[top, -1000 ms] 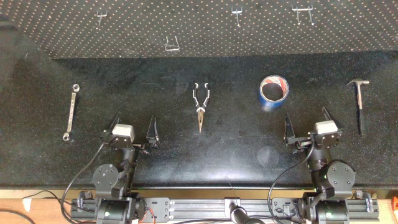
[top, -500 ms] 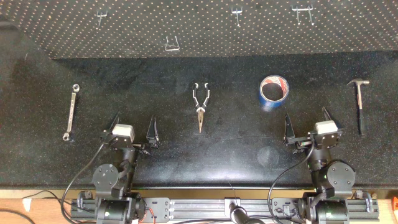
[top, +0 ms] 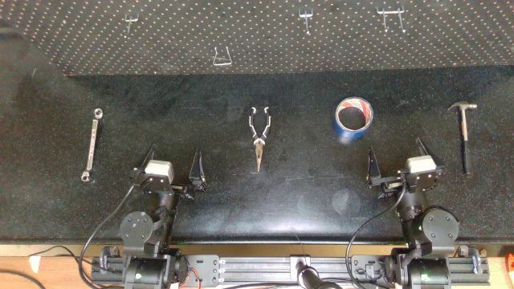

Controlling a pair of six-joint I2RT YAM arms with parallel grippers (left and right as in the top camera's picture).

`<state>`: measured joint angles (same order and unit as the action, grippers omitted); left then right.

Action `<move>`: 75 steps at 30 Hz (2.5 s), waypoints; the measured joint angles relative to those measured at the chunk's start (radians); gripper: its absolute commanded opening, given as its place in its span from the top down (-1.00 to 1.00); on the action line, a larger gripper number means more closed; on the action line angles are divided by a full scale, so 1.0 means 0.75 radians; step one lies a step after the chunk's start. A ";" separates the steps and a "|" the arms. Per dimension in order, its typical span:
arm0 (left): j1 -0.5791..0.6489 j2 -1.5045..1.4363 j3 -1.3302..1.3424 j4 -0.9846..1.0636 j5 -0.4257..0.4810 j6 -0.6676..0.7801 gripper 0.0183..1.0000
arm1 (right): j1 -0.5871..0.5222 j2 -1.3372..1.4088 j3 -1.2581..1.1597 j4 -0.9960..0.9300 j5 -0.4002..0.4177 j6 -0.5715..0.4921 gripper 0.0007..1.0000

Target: Place Tools Onto Pegboard

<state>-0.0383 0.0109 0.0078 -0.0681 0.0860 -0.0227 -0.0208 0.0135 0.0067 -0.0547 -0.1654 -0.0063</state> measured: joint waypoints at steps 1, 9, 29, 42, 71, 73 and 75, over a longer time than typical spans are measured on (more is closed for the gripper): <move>0.000 0.000 0.000 0.000 0.000 0.000 -0.99 | 0.000 0.000 0.000 0.000 0.000 0.000 -0.95; 0.044 0.141 0.055 -0.096 0.006 0.154 -0.99 | 0.000 0.000 0.000 0.000 0.000 0.000 -0.95; 1.081 1.898 1.382 -1.309 -0.103 0.810 -0.99 | 0.000 -0.008 0.002 -0.004 0.011 -0.001 -0.95; 1.004 2.607 1.912 -1.185 -0.018 0.934 -0.99 | 0.000 -0.008 0.002 -0.004 0.010 -0.001 -0.95; 0.897 2.748 1.994 -1.255 -0.154 0.778 0.98 | 0.000 -0.007 0.002 -0.004 0.010 -0.001 -0.95; 0.906 2.681 1.965 -1.259 -0.189 0.671 0.98 | 0.000 -0.007 0.002 -0.004 0.010 -0.001 -0.95; 0.912 2.483 1.954 -1.248 -0.208 0.513 0.98 | 0.000 -0.008 0.003 -0.003 0.010 -0.001 -0.95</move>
<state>0.6456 1.8729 1.4734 -1.0039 -0.0700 0.3622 -0.0208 0.0078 0.0086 -0.0570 -0.1577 -0.0071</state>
